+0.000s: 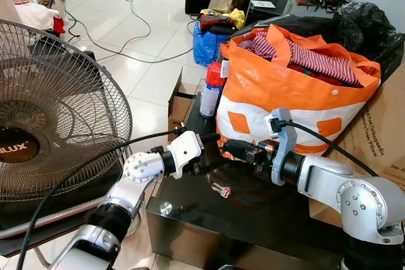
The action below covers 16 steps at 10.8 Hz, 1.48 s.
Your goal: Hang keys on a hook
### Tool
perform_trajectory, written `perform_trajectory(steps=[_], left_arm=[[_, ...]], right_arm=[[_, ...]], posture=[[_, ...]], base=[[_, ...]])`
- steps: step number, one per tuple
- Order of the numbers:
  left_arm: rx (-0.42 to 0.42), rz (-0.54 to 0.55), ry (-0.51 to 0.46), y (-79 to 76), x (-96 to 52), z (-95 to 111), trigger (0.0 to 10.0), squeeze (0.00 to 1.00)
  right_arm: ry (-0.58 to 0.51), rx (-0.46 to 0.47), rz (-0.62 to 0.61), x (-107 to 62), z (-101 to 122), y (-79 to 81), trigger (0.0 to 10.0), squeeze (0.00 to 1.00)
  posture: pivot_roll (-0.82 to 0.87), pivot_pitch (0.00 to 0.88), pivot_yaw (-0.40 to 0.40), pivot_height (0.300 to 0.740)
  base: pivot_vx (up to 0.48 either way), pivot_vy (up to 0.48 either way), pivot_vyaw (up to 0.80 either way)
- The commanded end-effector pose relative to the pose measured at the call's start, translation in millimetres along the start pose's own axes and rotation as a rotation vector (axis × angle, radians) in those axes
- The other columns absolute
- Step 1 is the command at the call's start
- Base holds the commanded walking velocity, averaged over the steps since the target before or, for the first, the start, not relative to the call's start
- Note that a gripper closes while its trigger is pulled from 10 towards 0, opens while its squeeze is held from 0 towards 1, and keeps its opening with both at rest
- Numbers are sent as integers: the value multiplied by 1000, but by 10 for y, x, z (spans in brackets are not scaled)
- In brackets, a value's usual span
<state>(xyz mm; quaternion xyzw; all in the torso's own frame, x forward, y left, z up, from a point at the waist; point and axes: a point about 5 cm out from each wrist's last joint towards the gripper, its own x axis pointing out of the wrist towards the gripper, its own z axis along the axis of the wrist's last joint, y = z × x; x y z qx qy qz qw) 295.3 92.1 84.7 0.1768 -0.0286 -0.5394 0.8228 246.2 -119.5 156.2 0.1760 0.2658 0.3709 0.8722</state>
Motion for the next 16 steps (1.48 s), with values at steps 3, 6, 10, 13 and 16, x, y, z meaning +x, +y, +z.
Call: perform_trajectory(steps=[3, 6, 10, 13, 16], left_arm=[[57, -50, -5, -47, 56, 18, 0, 0], [67, -73, -15, -99, 48, -2, 0, 0], [67, -79, -4, -60, 70, -9, 0, 0], [63, -79, 1, -22, 80, -13, 0, 0], [66, -84, -1, -15, 83, -7, 0, 0]], right_arm=[[-17, -8, -15, -30, 53, 4, 0, 0], [-22, -1, -20, -17, 63, -2, 0, 0], [-37, 3, -4, -19, 95, 24, 0, 0], [-44, 8, -2, -25, 108, 26, 0, 0], [-47, 13, -7, -24, 111, 17, 0, 0]], posture=[[-43, 0, -135, 740], [-43, 0, -128, 740], [-49, 0, -127, 740], [-54, 0, -126, 740], [-50, 0, -126, 740]], base=[[0, 0, 0], [0, 0, 0], [0, 0, 0], [0, 0, 0], [0, 0, 0]])
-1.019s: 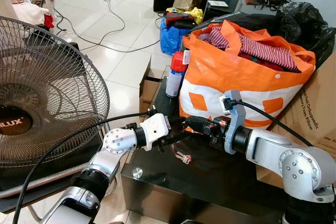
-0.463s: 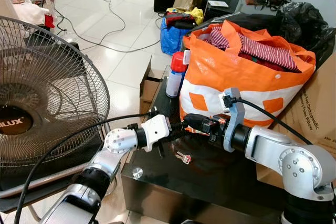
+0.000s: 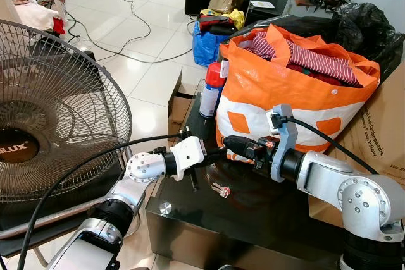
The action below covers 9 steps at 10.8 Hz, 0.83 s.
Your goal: Hang keys on a hook
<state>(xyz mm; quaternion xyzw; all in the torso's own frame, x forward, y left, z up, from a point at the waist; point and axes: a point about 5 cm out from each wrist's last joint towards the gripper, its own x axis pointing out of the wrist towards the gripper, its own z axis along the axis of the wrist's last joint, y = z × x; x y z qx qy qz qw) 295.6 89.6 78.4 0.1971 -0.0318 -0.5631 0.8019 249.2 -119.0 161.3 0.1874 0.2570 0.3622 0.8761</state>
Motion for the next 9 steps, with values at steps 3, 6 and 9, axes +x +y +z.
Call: perform_trajectory(steps=[3, 6, 9], left_arm=[[29, -42, -25, -21, 9, 73, 0, 0], [6, -56, -26, -51, -15, 77, 0, 0], [-67, -41, 2, -30, -59, 36, 0, 0]], right_arm=[[-25, 12, -33, -7, 45, -51, 0, 0], [-18, 36, -121, 31, -9, -171, 0, 0], [-20, 33, -177, 24, -21, -245, 2706, 0]], posture=[[-39, 0, -130, 740], [-31, 0, -136, 740], [-34, 0, -124, 740]], base=[[0, 0, 0], [0, 0, 0], [0, 0, 0]])
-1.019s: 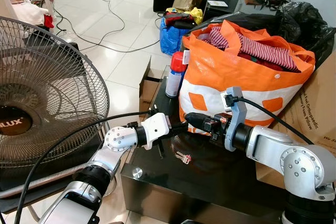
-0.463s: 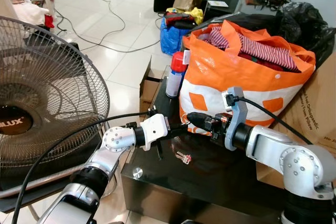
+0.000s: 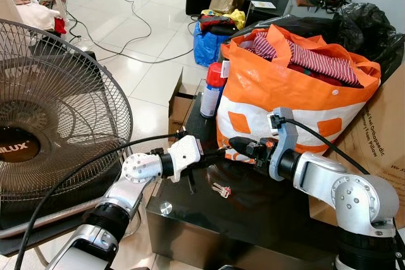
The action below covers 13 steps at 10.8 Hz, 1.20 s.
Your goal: Hang keys on a hook
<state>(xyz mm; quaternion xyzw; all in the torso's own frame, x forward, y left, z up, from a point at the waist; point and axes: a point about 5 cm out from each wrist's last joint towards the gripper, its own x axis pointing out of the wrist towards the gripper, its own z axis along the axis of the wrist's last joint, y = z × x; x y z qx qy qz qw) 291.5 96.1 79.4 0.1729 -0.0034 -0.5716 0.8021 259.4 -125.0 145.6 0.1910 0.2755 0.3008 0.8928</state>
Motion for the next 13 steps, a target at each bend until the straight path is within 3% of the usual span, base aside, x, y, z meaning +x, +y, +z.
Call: perform_trajectory(steps=[1, 2, 3, 4, 5, 6, 9, 11, 12, 13], left_arm=[[-3, -18, -8, -11, 9, 29, 0, 0], [-22, -18, 3, 5, -3, 20, 0, 0], [-40, -17, 16, 15, -14, 6, 0, 0], [-63, -15, 32, 26, -30, -15, 0, 0], [-90, -12, 37, 28, -39, -27, 0, 0], [-130, -5, 34, 49, -44, -10, 0, 0], [-179, -6, 55, 92, -50, 3, 0, 0], [-238, 54, 124, 145, -90, -27, 0, 0], [-351, 250, 196, 266, -203, -107, 0, 0], [-437, 430, 245, 349, -366, -170, 0, 0]], right_arm=[[-25, -10, -58, -35, 42, -81, 4039, 0], [-41, -3, -77, -42, 54, -110, 5294, 0], [-62, 5, -101, -50, 74, -146, 10000, 0], [-88, 18, -129, -67, 111, -197, 10000, 0], [-98, 23, -126, -81, 122, -202, 10000, 227], [-113, 33, -130, -95, 127, -216, 10000, 1000], [-125, 48, -178, -114, 75, -295, 10000, 1000], [-98, 2, -241, -135, -55, -351, 10000, 1000], [-89, -56, -292, -140, -180, -383, 10000, 1000], [-55, -206, -417, -144, -316, -475, 10000, 1000]], posture=[[-34, 0, -121, 740], [-34, 0, -119, 740], [-32, 0, -114, 740], [-33, 0, -111, 740], [-33, 0, -108, 740], [-34, 0, -102, 740], [-35, 0, -83, 740], [-39, 0, -58, 740], [-49, 0, -30, 740], [-51, 0, -22, 740]], base=[[0, 0, 0], [0, 0, 0], [0, 0, 0], [0, 0, 0], [0, 0, 0], [0, 0, 0], [0, 0, 0], [0, 0, 0], [0, 0, 0], [0, 0, 0]])
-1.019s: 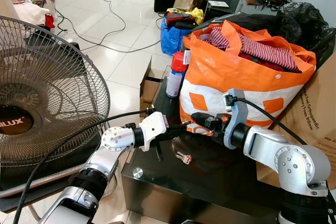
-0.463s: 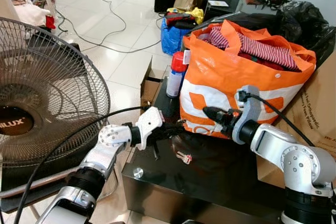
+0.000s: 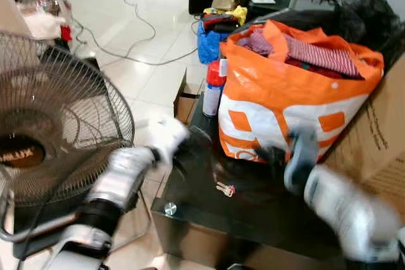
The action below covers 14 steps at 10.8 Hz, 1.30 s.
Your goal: Hang keys on a hook
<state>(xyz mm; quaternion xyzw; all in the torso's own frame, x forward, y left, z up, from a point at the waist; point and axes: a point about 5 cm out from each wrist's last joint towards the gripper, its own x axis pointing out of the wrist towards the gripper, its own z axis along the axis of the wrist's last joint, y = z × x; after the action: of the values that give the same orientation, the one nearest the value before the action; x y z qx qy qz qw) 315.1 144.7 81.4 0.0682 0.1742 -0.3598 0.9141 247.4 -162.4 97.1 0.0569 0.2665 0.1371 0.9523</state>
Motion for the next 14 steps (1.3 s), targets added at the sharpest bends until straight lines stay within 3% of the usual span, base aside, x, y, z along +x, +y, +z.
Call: perform_trajectory(steps=[1, 2, 3, 4, 6, 7, 8, 9, 10, 11, 13, 14], left_arm=[[-20, 78, 37, 45, -82, -76, 0, 0], [26, 124, 70, 70, -178, -158, 0, 0], [46, 155, 61, 59, -228, -174, 2941, 0], [46, 201, 54, 30, -266, -178, 10000, 0], [82, 244, 63, -1, -238, -186, 10000, 0], [135, 198, 50, -73, -191, -151, 10000, 0], [171, 115, 53, -136, -163, -112, 10000, 0], [152, 48, 96, -142, -142, -129, 10000, 0], [189, -39, 167, -107, -95, -146, 10000, 0], [229, -71, 183, -69, -36, -88, 10000, 0], [209, -146, 153, -108, 122, 115, 10000, 0], [234, -220, 147, -189, 227, 202, 10000, 0]], right_arm=[[-31, -78, -89, 22, -23, -59, 10000, 1000], [-52, -55, -180, 36, -107, -118, 10000, 1000], [-40, -15, -242, 28, -192, -154, 10000, 1000], [-36, -18, -274, 9, -293, -163, 10000, 1000], [-26, -41, -301, 14, -353, -165, 10000, 1000], [-95, -47, -266, 22, -264, -125, 10000, 1000], [-211, -18, -156, 28, -82, -24, 10000, 404], [-284, 5, -35, 27, 51, 77, 10000, 0], [-342, -18, 161, 21, 194, 264, 10000, 0], [-349, -73, 271, 15, 229, 385, 10000, 0], [-326, -187, 351, 42, 218, 489, 10000, 0], [-295, -248, 308, 100, 224, 456, 10000, 0]], posture=[[-57, 0, -9, 740], [-66, 0, 14, 740], [-75, 0, 32, 740], [-89, 0, 50, 740], [-99, 0, 68, 740], [-89, 0, 59, 740], [-70, 0, 41, 740], [-47, 0, 18, 740], [-43, 0, 10, 740], [-33, 0, -1, 740], [-26, 0, -12, 740], [-27, 0, -21, 740]], base=[[0, 0, 0], [0, 0, 0], [0, 0, 0], [0, 0, 0], [0, 0, 0], [0, 0, 0], [0, 0, 0], [0, 0, 0], [0, 0, 0], [0, 0, 0], [0, 0, 0], [0, 0, 0]])
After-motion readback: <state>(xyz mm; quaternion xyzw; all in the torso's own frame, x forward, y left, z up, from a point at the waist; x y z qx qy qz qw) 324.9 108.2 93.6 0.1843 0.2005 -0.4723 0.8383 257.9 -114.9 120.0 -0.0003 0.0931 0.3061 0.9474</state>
